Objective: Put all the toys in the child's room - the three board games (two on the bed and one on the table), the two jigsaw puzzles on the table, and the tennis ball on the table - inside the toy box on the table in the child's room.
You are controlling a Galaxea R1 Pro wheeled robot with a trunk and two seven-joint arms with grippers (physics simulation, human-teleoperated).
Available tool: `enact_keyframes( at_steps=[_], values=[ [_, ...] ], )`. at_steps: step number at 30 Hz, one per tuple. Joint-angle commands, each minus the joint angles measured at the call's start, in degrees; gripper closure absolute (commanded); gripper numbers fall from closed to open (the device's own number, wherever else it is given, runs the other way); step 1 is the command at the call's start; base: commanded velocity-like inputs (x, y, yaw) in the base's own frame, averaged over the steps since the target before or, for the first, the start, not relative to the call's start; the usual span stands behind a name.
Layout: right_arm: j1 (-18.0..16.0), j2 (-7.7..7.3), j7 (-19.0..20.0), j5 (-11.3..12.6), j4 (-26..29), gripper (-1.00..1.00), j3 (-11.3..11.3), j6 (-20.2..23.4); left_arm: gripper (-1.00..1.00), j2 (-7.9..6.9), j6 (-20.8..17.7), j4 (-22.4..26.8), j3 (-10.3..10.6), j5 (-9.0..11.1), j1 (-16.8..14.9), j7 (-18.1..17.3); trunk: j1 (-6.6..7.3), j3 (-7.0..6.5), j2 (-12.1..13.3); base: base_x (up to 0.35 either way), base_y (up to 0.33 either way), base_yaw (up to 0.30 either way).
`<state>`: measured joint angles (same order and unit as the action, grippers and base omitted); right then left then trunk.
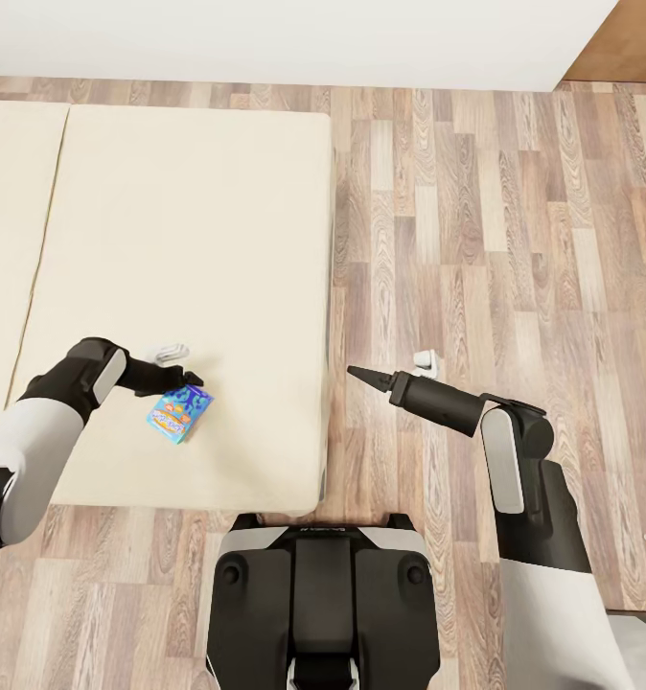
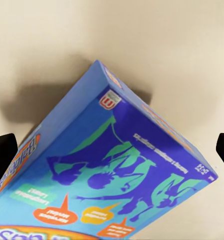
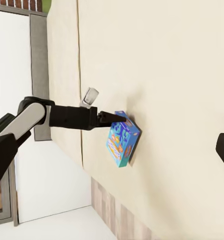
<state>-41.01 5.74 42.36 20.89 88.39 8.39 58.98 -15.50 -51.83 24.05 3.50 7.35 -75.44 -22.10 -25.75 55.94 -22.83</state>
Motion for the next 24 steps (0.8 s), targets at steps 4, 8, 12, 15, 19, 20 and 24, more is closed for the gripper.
enact_keyframes(
  at_steps=[4, 8, 12, 15, 19, 20, 24],
  values=[
    [-0.04, 0.06, 0.44, -0.33, 0.02, -1.0, 0.17, 0.25, -1.0, 0.01, -0.28, -0.86, 0.37, 0.49, 0.02, 0.13, -0.04, 0.06, -0.09, 0.0, 0.0, 0.0],
    [-0.04, 0.11, 0.46, -0.34, 0.02, -1.0, 0.21, 0.25, -1.0, 0.03, -0.33, -1.33, 0.68, 0.47, 0.03, 0.13, -0.04, 0.06, -0.09, 0.0, 0.0, 0.0],
    [-0.04, 0.14, 0.45, -0.33, 0.02, -1.0, 0.22, 0.25, -1.0, 0.03, -0.37, -1.78, 2.28, 0.49, 0.03, 0.13, -0.04, 0.06, -0.09, 0.0, 0.0, 0.0],
    [-0.04, 0.1, 0.45, -0.34, 0.03, -1.0, 0.22, 0.25, -1.0, 0.05, -0.34, -1.86, 3.05, 0.5, 0.03, 0.13, -0.04, 0.06, -0.09, 0.0, 0.0, 0.0],
    [-0.04, 0.07, 0.44, -0.37, 0.01, -1.0, 0.23, 0.25, -1.0, 0.11, -0.35, -1.9, 3.36, 0.53, 0.03, 0.13, -0.04, 0.06, -0.09, 0.0, -0.041, 0.0],
    [-0.04, 0.07, 0.44, -0.37, 0.02, -1.0, 0.23, 0.25, -1.0, 0.11, -0.36, -1.9, 3.39, 0.54, 0.03, 0.13, -0.04, 0.06, -0.09, 0.0, -0.175, 0.0],
    [-0.04, 0.06, 0.44, -0.36, 0.01, -1.0, 0.23, 0.25, -1.0, 0.12, -0.33, -1.9, 3.44, 0.55, 0.03, 0.13, -0.04, 0.06, -0.09, 0.0, -0.172, 0.0]
  ],
)
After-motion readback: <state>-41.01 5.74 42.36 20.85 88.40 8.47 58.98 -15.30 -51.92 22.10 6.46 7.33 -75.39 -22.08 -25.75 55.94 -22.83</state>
